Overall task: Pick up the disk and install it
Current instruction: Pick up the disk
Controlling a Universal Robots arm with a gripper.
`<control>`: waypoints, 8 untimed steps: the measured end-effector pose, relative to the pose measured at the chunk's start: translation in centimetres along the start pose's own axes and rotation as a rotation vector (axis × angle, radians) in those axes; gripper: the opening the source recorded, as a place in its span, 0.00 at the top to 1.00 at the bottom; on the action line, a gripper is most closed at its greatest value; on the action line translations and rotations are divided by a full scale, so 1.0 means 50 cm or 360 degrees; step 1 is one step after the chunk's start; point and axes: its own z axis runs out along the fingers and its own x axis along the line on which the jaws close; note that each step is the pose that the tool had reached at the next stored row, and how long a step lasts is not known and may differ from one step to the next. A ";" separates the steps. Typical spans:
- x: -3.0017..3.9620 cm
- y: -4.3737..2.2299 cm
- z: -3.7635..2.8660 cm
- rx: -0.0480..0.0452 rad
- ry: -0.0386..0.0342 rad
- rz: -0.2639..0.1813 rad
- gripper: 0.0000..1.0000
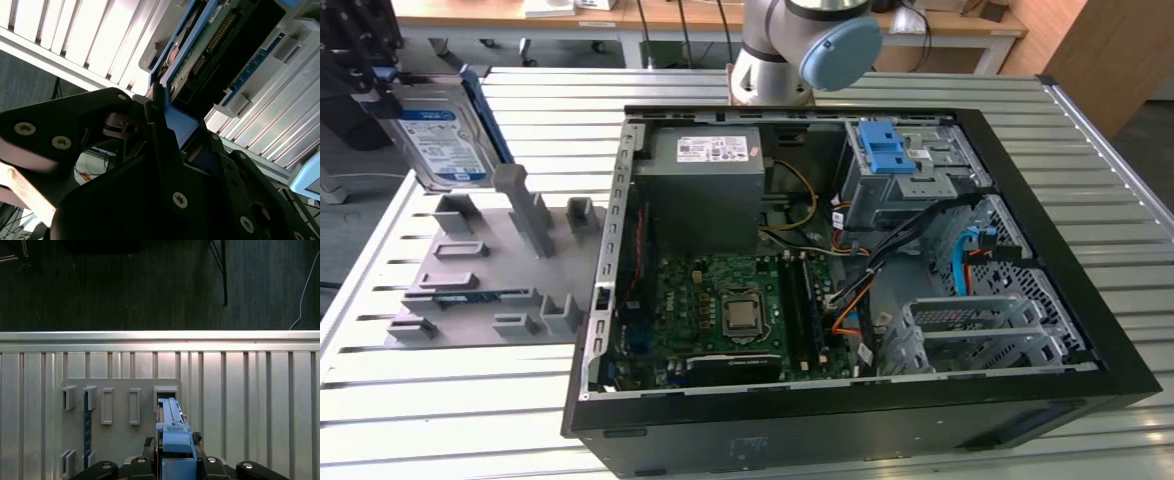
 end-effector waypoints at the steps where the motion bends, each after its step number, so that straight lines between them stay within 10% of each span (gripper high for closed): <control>1: 0.000 0.000 -0.001 0.0000 0.0000 0.0000 0.64; 8: 0.000 0.000 -0.009 0.0000 0.0000 0.0000 0.64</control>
